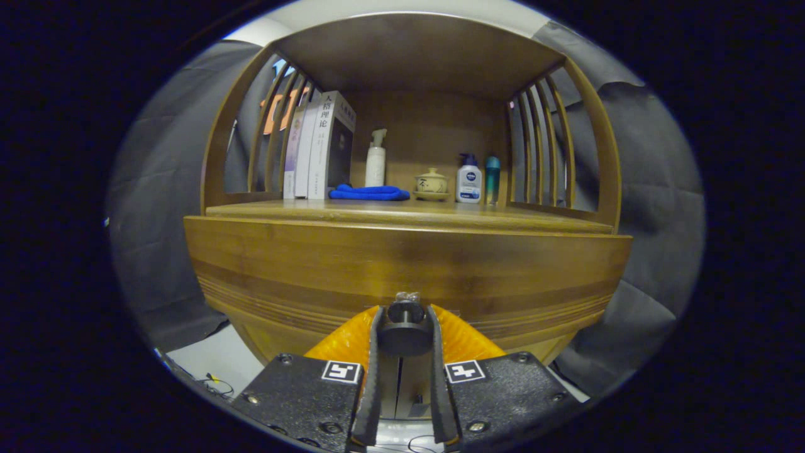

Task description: Pull open the drawer, take out the items inside it, and place them on the countertop above the cabinet.

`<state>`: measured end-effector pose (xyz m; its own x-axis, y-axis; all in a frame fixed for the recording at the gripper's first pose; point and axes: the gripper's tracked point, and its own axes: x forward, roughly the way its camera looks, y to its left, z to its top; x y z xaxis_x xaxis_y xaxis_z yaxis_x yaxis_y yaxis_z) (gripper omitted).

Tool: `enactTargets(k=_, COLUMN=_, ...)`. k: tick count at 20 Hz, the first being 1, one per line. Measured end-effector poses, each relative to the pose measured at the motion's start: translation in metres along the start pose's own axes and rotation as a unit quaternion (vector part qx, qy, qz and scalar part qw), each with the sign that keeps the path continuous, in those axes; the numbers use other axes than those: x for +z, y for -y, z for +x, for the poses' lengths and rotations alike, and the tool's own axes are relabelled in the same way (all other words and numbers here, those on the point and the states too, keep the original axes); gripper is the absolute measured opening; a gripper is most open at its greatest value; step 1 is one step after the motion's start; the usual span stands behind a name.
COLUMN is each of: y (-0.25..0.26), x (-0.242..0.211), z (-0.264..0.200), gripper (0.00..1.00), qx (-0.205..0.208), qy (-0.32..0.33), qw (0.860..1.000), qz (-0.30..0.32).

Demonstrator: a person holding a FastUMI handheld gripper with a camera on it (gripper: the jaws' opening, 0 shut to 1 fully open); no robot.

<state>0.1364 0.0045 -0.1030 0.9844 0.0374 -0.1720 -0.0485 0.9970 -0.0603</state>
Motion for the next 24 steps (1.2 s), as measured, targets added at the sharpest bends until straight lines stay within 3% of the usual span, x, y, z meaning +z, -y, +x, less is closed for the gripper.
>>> enactTargets(k=3, y=0.003, x=-0.003, z=-0.006, gripper=0.36, qx=0.001, qy=0.000, qw=1.000, qz=-0.006)
enactTargets(k=6, y=0.000, x=-0.015, z=-0.054, gripper=0.36, qx=0.003, qy=-0.001, qw=1.000, qz=-0.009)
enactTargets(k=11, y=-0.002, x=-0.028, z=-0.082, gripper=0.36, qx=0.015, qy=-0.012, qw=1.000, qz=-0.015)
enactTargets(k=24, y=-0.003, x=-0.046, z=-0.134, gripper=0.36, qx=0.026, qy=-0.041, qw=0.999, qz=0.007)
